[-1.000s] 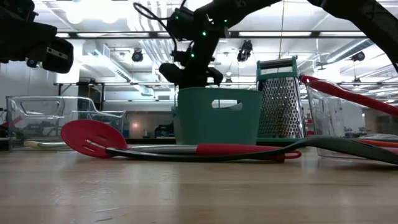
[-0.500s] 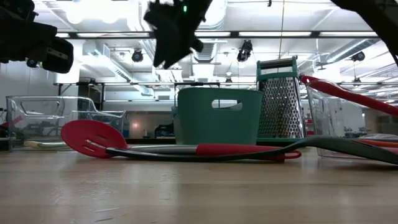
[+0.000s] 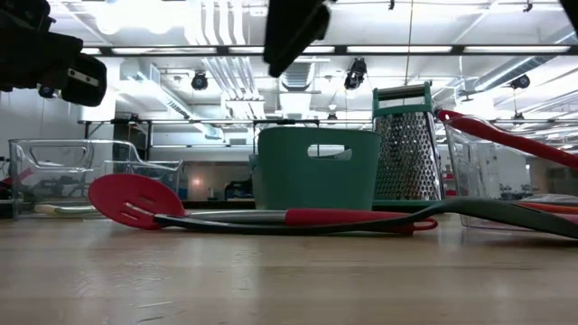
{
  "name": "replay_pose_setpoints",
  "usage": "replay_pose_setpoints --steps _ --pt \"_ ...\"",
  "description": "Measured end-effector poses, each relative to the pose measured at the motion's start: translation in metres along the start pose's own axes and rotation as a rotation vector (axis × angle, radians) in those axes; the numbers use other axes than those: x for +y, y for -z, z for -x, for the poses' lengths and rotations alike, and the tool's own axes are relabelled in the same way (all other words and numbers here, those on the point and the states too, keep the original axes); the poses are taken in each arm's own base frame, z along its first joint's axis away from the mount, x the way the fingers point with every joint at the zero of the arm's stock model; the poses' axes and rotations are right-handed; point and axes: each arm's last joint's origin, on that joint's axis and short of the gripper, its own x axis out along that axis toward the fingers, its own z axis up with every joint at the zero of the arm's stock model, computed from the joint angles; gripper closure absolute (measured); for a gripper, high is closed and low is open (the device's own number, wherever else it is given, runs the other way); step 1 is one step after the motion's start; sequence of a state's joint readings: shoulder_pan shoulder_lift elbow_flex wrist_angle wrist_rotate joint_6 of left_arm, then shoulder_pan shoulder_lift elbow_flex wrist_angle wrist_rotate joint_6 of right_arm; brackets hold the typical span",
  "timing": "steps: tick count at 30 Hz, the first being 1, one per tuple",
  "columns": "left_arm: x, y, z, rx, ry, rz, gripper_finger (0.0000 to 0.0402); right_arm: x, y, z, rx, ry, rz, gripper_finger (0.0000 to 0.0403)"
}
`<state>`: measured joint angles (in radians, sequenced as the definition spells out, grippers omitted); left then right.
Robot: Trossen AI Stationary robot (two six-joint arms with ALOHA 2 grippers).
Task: Pick & Place Kitchen Items
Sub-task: Put the black serving spoon into the green bin
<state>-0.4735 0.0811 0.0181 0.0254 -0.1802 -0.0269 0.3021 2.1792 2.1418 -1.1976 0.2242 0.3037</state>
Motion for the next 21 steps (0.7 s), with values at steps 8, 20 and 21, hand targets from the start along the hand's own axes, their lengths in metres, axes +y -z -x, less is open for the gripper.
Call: replay_pose_setpoints --steps 8,20,21 --pt "0.000 0.000 0.000 0.000 0.000 0.000 0.0390 0.051 0.029 0.000 0.067 -0.026 -0.008 0.0226" --pt "0.000 0.000 0.000 0.000 0.000 0.000 0.0390 0.063 0.063 -0.035 0.189 0.069 -0.121 0.0234" --pt "0.000 0.000 0.000 0.000 0.000 0.000 0.0390 0.062 0.067 -0.040 0.203 0.074 -0.119 0.0230"
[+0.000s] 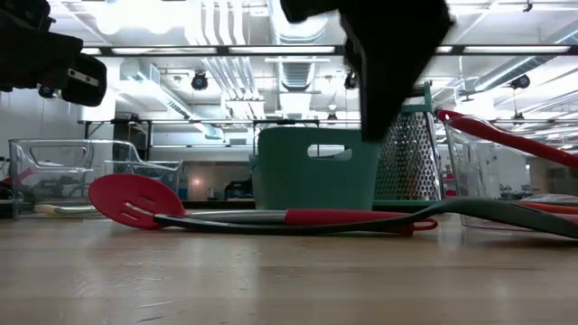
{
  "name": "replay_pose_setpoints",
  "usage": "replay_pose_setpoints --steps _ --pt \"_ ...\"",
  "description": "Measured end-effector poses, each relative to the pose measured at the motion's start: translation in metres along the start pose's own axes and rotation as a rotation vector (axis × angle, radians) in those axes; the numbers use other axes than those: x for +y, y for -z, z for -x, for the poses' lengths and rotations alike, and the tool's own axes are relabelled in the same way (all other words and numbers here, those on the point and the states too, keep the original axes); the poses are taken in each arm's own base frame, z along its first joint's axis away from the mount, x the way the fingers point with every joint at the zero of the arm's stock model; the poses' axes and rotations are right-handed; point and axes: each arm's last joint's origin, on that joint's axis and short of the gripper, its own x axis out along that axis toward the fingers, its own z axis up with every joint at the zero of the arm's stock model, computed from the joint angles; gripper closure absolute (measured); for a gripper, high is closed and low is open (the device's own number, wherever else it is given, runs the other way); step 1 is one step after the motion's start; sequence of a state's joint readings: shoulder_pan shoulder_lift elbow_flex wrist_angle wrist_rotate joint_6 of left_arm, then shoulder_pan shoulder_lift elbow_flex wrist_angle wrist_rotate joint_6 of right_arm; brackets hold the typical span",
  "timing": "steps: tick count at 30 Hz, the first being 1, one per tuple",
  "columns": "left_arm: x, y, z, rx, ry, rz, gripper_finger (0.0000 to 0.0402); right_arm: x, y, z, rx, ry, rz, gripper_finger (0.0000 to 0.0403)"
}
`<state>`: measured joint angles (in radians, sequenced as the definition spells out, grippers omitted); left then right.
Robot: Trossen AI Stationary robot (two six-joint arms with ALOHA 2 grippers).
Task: Pick & Place Kitchen Items
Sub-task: Put the black serving spoon into the green bin
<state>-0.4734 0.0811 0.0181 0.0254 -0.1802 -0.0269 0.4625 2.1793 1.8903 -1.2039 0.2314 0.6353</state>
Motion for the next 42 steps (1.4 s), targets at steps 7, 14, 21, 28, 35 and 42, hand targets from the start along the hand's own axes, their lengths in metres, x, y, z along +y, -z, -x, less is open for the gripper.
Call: replay_pose_setpoints --steps 7,14,21,28,35,42 --pt "0.000 0.000 0.000 0.000 0.000 0.000 0.0390 -0.002 0.016 -0.029 0.102 0.011 -0.027 0.0211" --pt "0.000 0.000 0.000 0.000 0.000 0.000 0.0390 -0.005 0.027 -0.045 0.149 0.049 -0.041 0.0208" --pt "0.000 0.000 0.000 0.000 0.000 0.000 0.0390 -0.006 0.030 -0.054 0.145 0.046 -0.037 0.0230" --pt "0.000 0.000 0.000 0.000 0.000 0.000 0.0390 -0.008 0.031 -0.058 0.145 0.056 -0.034 0.0274" --pt "0.000 0.000 0.000 0.000 0.000 0.000 0.0390 -0.010 0.036 -0.070 0.151 0.051 -0.020 0.0309" --pt "0.000 0.000 0.000 0.000 0.000 0.000 0.0390 -0.010 0.032 -0.068 0.134 0.039 -0.022 0.0337"
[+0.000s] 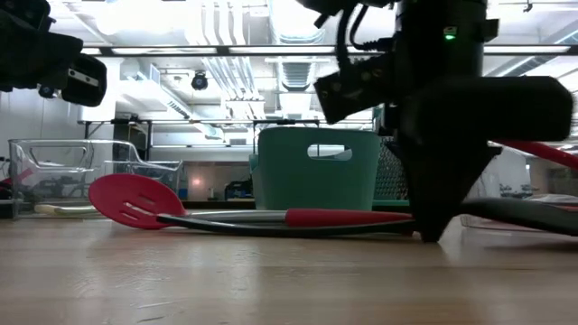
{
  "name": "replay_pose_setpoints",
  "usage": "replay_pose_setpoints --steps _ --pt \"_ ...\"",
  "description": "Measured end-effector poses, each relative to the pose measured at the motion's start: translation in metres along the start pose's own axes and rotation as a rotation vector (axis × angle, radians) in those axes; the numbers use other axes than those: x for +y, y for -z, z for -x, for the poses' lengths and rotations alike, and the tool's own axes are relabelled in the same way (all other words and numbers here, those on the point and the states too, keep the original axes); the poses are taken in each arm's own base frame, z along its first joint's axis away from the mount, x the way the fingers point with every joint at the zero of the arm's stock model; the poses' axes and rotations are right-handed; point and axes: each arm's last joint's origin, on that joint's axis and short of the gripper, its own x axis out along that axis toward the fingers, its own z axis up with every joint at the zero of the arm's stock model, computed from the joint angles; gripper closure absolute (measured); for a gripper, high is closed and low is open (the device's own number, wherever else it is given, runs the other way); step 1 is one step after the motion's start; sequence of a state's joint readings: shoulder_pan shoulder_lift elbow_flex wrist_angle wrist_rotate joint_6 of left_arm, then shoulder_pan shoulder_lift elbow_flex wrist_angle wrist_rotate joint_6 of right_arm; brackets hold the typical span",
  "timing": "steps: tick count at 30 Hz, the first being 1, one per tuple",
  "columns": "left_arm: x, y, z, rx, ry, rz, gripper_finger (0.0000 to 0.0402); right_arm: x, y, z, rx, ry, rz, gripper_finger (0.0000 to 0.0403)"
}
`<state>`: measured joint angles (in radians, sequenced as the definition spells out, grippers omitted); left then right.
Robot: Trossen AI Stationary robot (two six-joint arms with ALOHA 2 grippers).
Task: Pick & Place Kitchen Items
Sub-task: Put the black serving spoon into the green bin
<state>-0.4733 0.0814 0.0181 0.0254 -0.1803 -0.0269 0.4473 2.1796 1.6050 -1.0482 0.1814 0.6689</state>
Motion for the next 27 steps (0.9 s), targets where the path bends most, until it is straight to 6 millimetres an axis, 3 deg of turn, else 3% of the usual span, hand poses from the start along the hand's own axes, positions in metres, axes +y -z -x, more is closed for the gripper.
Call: replay_pose_setpoints --steps 10,18,27 --pt "0.000 0.000 0.000 0.000 0.000 0.000 0.0390 0.005 -0.011 0.015 -0.061 -0.047 -0.010 0.0332" --pt "0.000 0.000 0.000 0.000 0.000 0.000 0.0390 0.010 -0.028 0.049 -0.167 -0.096 0.047 0.0330" --pt "0.000 0.000 0.000 0.000 0.000 0.000 0.0390 -0.006 -0.041 0.103 -0.372 0.170 0.014 0.0338"
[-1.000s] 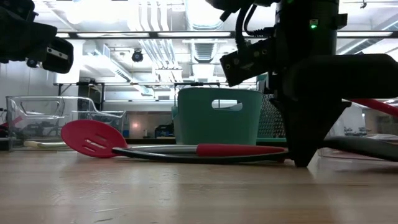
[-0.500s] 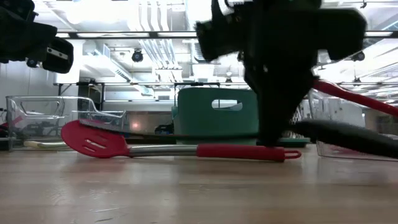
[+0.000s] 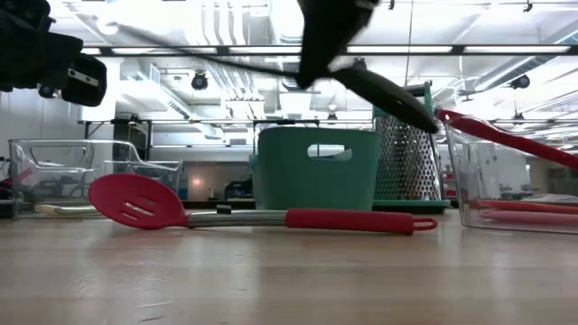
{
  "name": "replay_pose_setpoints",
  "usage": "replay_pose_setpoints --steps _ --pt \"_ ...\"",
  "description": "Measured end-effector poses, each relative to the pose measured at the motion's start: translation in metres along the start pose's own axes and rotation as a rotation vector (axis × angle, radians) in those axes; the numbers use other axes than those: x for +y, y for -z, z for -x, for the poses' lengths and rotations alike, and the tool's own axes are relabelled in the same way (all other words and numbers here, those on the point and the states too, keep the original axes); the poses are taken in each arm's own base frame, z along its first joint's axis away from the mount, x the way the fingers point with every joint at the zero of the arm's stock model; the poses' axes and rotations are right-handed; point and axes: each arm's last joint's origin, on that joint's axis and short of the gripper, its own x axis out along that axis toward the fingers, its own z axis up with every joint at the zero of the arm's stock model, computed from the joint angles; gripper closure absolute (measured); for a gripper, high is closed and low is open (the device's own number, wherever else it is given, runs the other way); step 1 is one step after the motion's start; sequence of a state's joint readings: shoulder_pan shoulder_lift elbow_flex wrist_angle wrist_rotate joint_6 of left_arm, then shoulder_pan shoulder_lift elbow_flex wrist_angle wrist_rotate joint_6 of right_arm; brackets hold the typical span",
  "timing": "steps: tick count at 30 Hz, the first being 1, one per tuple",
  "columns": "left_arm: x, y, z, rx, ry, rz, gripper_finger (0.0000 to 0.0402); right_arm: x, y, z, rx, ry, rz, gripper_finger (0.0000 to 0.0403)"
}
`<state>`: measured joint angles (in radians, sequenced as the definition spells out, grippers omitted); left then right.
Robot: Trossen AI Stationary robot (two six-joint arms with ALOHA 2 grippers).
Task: Pick & Place Kitchen Items
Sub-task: Put the black serving spoon into the green bin
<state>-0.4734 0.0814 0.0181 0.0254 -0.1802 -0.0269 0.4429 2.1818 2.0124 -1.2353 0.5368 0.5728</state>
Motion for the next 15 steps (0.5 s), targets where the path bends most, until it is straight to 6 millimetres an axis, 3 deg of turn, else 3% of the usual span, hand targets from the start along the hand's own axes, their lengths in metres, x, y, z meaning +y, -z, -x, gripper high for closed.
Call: replay_pose_setpoints --steps 9,15 --pt "0.000 0.000 0.000 0.000 0.000 0.000 0.0390 -0.022 -0.019 0.026 -0.189 0.255 -0.030 0.0329" --pt "0.000 0.000 0.000 0.000 0.000 0.000 0.0390 -0.044 -0.031 0.026 -0.264 0.395 -0.117 0.0337"
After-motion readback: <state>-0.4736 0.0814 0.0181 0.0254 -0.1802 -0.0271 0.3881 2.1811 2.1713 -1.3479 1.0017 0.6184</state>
